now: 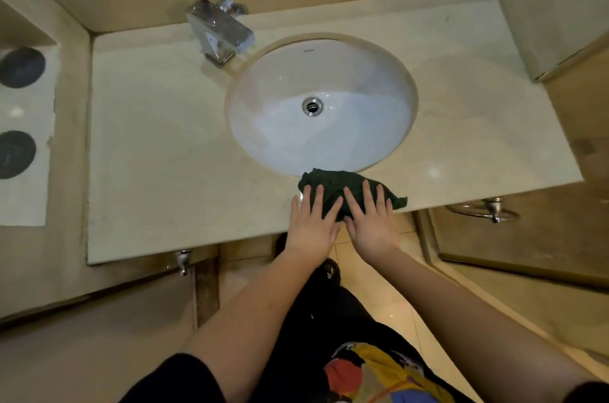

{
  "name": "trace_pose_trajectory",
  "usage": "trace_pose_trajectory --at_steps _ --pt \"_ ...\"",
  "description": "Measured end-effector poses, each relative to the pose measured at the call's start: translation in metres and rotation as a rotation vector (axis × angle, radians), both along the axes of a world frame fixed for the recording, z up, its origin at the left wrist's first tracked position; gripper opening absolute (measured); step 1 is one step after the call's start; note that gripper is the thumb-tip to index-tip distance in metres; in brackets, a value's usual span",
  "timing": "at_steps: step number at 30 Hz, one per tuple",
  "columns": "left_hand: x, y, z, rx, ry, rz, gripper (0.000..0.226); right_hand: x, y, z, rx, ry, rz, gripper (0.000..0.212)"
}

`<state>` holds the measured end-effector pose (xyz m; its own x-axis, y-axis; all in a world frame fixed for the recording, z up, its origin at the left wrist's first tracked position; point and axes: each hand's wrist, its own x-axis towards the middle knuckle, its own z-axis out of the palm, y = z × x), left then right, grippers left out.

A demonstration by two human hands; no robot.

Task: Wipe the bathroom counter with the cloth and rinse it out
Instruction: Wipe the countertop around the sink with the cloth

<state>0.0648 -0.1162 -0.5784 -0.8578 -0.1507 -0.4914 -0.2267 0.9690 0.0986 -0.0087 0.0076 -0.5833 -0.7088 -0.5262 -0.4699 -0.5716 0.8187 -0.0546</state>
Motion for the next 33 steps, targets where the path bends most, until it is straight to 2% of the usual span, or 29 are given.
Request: trace_pose_trajectory --at_steps 3,13,19,26,30,33 --pt "0.016 -0.010 -0.001 -0.047 -0.010 -0.002 0.060 0.009 -0.007 -0.001 -0.017 -0.009 0.057 0.058" --pt "0.107 -0.073 -0.001 -0.066 -0.025 0.213 0.062 0.071 -0.088 -0.004 -0.035 -0.075 0.280 0.062" --pt "0.153 -0.128 -0.004 -0.039 0.058 0.325 0.070 0.106 -0.151 -0.004 -0.036 -0.112 0.347 0.063" --pt "0.146 -0.178 -0.002 0.029 0.068 0.282 0.057 0.134 -0.201 -0.007 -0.044 -0.118 0.085 0.064" --pt "0.116 -0.205 -0.005 0.044 0.133 0.185 0.055 0.123 -0.224 -0.007 -0.054 -0.106 -0.079 0.065" --pt "0.087 -0.216 -0.009 0.049 0.088 0.113 0.056 0.104 -0.229 -0.010 -0.049 -0.071 -0.152 0.066"
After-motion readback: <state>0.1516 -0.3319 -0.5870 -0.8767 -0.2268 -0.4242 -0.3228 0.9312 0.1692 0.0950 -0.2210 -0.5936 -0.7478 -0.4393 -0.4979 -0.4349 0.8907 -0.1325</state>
